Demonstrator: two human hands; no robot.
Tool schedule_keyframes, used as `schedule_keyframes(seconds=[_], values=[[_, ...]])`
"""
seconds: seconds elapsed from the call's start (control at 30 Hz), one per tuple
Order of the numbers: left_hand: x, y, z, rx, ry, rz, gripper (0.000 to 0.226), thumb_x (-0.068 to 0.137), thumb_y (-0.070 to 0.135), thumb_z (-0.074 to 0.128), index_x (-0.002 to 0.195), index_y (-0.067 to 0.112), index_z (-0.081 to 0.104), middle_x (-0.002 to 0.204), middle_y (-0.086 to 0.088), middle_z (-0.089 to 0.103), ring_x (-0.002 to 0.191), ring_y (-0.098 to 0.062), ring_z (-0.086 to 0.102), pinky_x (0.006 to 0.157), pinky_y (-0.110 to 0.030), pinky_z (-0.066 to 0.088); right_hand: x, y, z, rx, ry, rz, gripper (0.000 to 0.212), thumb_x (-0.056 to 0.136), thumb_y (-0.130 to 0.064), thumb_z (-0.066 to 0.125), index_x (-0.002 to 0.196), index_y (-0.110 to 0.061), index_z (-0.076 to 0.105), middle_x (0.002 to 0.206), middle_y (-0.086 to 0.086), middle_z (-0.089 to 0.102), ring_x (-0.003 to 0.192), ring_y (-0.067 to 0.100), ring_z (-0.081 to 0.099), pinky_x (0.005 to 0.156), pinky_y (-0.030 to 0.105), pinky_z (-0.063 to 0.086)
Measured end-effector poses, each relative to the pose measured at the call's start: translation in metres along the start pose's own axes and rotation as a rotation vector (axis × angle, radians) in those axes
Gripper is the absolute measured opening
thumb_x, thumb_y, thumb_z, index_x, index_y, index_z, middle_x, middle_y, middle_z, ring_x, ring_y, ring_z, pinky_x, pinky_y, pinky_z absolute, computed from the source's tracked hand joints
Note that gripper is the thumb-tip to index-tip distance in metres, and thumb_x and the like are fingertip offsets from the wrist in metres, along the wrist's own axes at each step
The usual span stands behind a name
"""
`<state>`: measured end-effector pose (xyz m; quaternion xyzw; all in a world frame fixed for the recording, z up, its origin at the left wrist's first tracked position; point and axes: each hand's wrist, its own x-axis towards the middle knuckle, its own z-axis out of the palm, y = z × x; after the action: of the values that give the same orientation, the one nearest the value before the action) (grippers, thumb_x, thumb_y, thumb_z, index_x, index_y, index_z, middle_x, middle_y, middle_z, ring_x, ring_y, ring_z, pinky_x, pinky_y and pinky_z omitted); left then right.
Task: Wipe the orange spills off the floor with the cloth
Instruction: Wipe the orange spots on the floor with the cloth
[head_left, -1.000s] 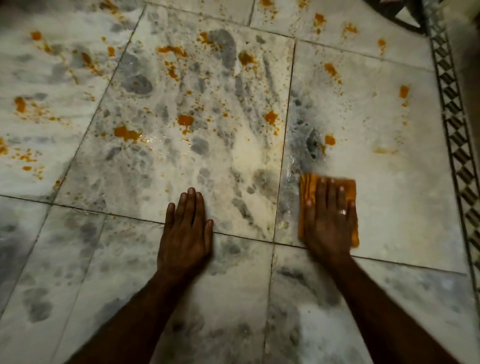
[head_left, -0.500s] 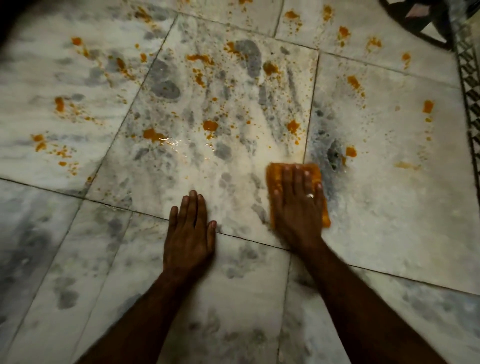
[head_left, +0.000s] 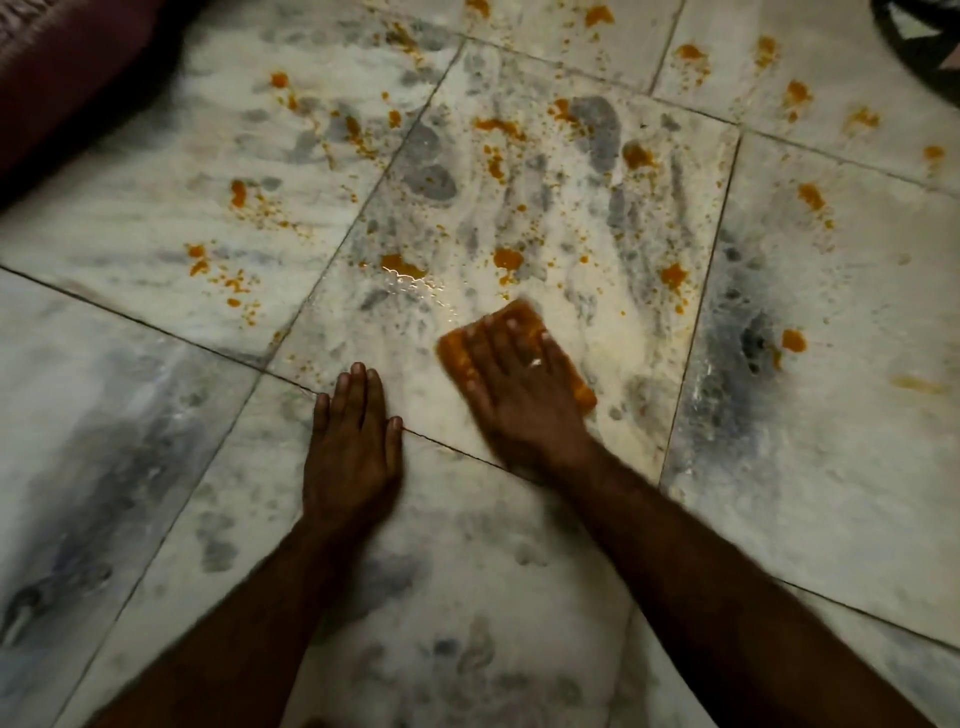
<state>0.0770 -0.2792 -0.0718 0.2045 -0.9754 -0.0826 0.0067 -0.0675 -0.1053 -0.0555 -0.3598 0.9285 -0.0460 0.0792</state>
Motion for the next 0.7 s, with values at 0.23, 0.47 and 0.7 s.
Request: schedule_keyframes(seconds=[0.23,0.47,0.7], values=[[0.011,-0.025,-0.004,-0.075,0.027,-0.068,0.066,0.102,0.037,0.024,0.158,0.002,0.018,0.166,-0.017,0.016,0.154,-0.029,0.014,0.126,-0.042,0.004,-0.092,0.051,0.001,0.017,0.061,0.460,0.066,0.105,-0.045,0.016,0.164,-0.018,0.008,0.172,0.008,0.008,0.158,0.030,0.011,0.124,0.059,0.016],[0.011,-0.026,-0.002,-0.060,0.034,-0.012,0.062,0.102,0.032,0.027,0.156,0.000,0.025,0.164,-0.019,0.023,0.152,-0.032,0.022,0.125,-0.044,0.008,-0.077,-0.070,0.024,0.041,0.079,-0.160,0.060,0.106,-0.041,0.038,0.161,-0.019,0.028,0.169,0.009,0.024,0.157,0.030,0.021,0.123,0.057,0.023],[0.012,-0.030,-0.005,-0.067,0.004,-0.014,0.064,0.103,0.034,0.024,0.158,0.003,0.019,0.166,-0.016,0.017,0.154,-0.027,0.015,0.125,-0.036,-0.005,0.024,-0.008,-0.005,0.000,-0.057,0.082,0.064,0.106,-0.050,0.017,0.165,-0.027,0.007,0.172,0.000,0.002,0.159,0.021,0.001,0.128,0.048,-0.001]])
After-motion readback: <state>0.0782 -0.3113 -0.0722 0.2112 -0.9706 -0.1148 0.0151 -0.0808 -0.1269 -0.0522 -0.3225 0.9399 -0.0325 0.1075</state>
